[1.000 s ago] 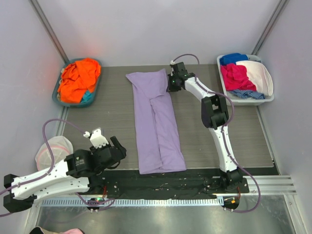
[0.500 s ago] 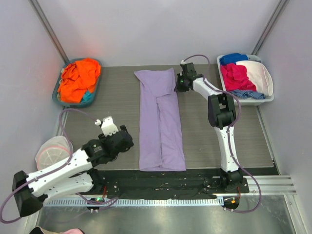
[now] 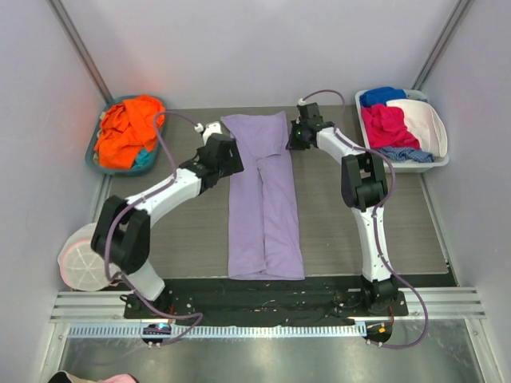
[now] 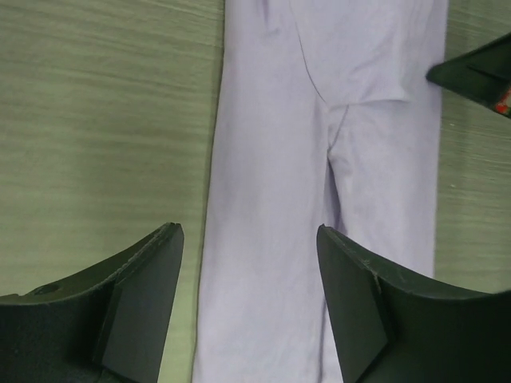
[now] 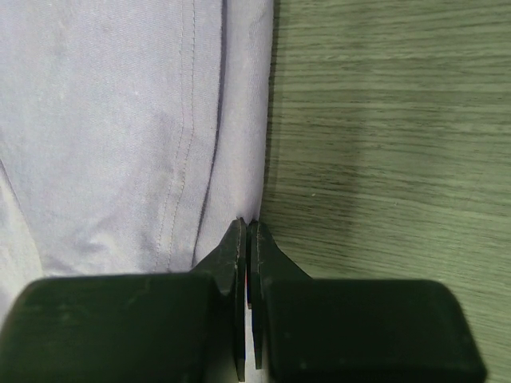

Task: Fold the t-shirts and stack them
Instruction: Fold the tshirt

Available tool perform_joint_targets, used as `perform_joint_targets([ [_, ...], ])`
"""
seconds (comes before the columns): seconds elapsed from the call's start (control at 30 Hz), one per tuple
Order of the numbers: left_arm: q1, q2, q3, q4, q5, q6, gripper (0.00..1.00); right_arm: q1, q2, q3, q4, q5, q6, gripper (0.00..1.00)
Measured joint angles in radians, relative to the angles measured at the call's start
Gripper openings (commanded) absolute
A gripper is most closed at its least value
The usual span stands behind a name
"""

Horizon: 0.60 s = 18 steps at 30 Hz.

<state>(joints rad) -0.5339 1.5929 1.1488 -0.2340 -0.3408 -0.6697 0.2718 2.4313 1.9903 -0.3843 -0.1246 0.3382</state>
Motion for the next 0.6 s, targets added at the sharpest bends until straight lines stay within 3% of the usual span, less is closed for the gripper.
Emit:
perform_joint_targets([
  [0.37, 0.083, 0.373, 0.196, 0.088, 0.103, 0.134, 0.66, -0.001, -0.014, -0.026, 0.013, 0.0, 0.0, 0.01],
  [0.6, 0.126, 0.507, 0.359, 0.087, 0.145, 0.182, 0.65, -0.002, -0.014, -0.027, 0.015, -0.002, 0.0, 0.01],
])
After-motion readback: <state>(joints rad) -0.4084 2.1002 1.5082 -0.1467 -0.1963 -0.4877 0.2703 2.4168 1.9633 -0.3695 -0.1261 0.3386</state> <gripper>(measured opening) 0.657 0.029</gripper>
